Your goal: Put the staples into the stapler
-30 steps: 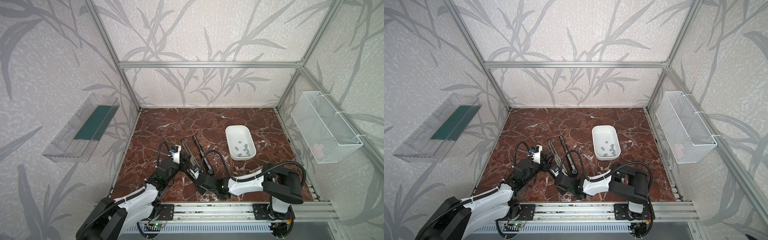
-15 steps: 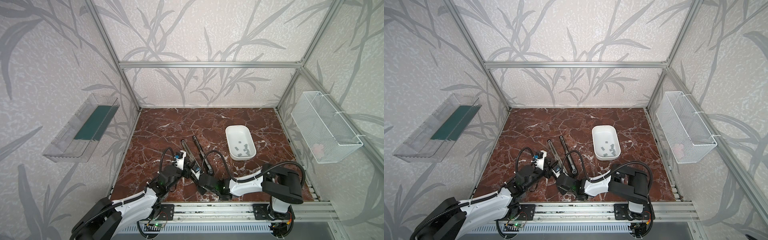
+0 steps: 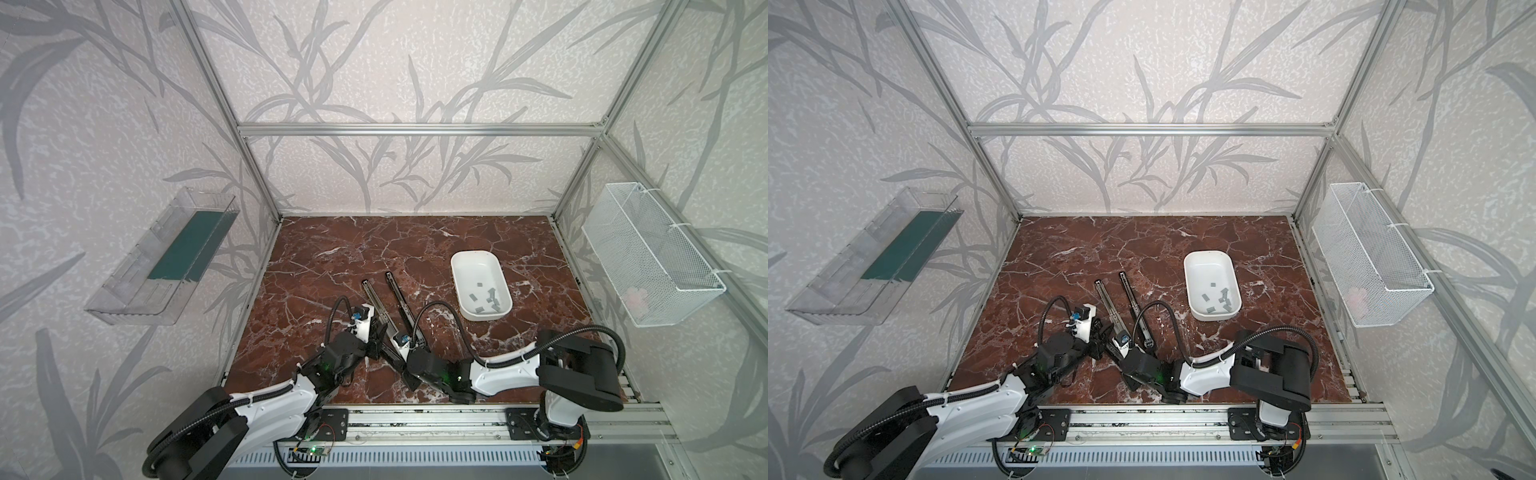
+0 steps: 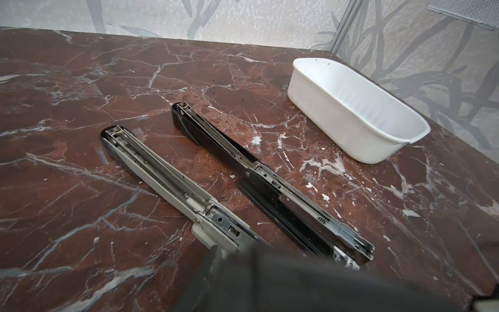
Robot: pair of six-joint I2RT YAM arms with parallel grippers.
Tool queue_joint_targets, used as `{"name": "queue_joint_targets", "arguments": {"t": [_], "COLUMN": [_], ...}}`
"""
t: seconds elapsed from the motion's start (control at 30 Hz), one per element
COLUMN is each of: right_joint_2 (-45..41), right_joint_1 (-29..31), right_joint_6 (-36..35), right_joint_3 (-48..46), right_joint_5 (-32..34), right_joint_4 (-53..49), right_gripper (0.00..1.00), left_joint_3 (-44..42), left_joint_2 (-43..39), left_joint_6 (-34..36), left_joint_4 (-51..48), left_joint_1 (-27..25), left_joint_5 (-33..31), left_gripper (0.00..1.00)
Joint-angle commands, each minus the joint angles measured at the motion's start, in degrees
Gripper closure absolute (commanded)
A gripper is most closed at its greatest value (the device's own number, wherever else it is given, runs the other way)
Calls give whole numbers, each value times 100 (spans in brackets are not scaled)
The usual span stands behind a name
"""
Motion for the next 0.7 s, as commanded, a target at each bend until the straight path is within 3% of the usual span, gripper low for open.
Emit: {"name": "queue_joint_targets", "arguments": {"t": [0.0,0.2,0.4,0.67], "right_joint_2": [-262,-452,-608,-625], "right_joint_1": [2,1,6,1], "right_joint_6": [-32,-164,-275,-369], "right_joint_3": [-208,-641,-969,-1203], "right_joint_5": [112,-41,-107,-300], "right_joint_4": [270,639,874,1248], "right_gripper": [67,61,60,69], "left_joint_3": [169,432,629,750], "left_joint_2": [107,357,660,641], "left_joint_6": [75,229,381,491], "left_joint_4": [-239,-304,-187,-304], "left_joint_1": [-24,-18,-20,-18], "left_joint_5": [-458,-743,-780,-827], "left_gripper": [64,64,64,63]}}
